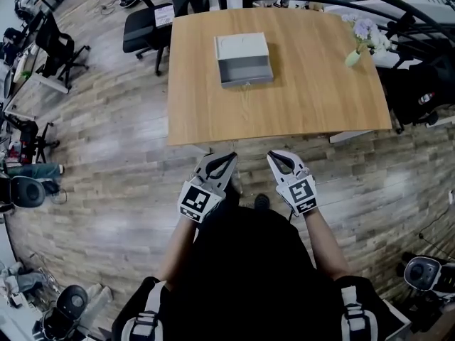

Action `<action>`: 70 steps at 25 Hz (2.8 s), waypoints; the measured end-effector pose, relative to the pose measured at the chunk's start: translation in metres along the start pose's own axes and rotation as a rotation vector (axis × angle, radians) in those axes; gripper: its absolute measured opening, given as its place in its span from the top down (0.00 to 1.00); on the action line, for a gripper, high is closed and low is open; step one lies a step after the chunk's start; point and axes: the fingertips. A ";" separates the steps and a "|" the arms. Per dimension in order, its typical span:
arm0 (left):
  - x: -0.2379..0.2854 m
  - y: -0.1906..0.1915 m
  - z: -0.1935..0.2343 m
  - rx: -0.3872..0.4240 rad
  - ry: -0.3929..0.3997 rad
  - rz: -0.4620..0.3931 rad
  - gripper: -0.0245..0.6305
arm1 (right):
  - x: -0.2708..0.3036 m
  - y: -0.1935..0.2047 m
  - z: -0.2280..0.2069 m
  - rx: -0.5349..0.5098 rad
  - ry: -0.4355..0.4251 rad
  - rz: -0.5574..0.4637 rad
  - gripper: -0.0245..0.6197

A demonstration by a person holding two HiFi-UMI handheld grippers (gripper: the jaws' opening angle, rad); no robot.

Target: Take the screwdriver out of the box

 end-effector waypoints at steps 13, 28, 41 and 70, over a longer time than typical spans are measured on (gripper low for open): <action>0.015 -0.004 0.069 0.013 0.082 -0.003 0.93 | 0.060 -0.016 -0.011 0.031 0.066 0.020 0.92; 0.009 -0.003 0.122 0.019 0.135 -0.007 0.93 | 0.107 -0.035 -0.009 0.054 0.118 0.023 0.92; -0.014 0.007 0.173 0.013 0.121 0.009 0.93 | 0.153 -0.057 0.009 0.039 0.107 0.014 0.92; 0.087 -0.018 0.211 -0.054 -0.167 0.026 0.93 | 0.216 -0.058 -0.108 -0.044 -0.201 0.036 0.92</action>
Point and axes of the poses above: the fingertips, and each gripper's own axes: x forward along the fingers, z to its left, y out of its underside, and after that the axes turned 3 degrees about y, right-handed
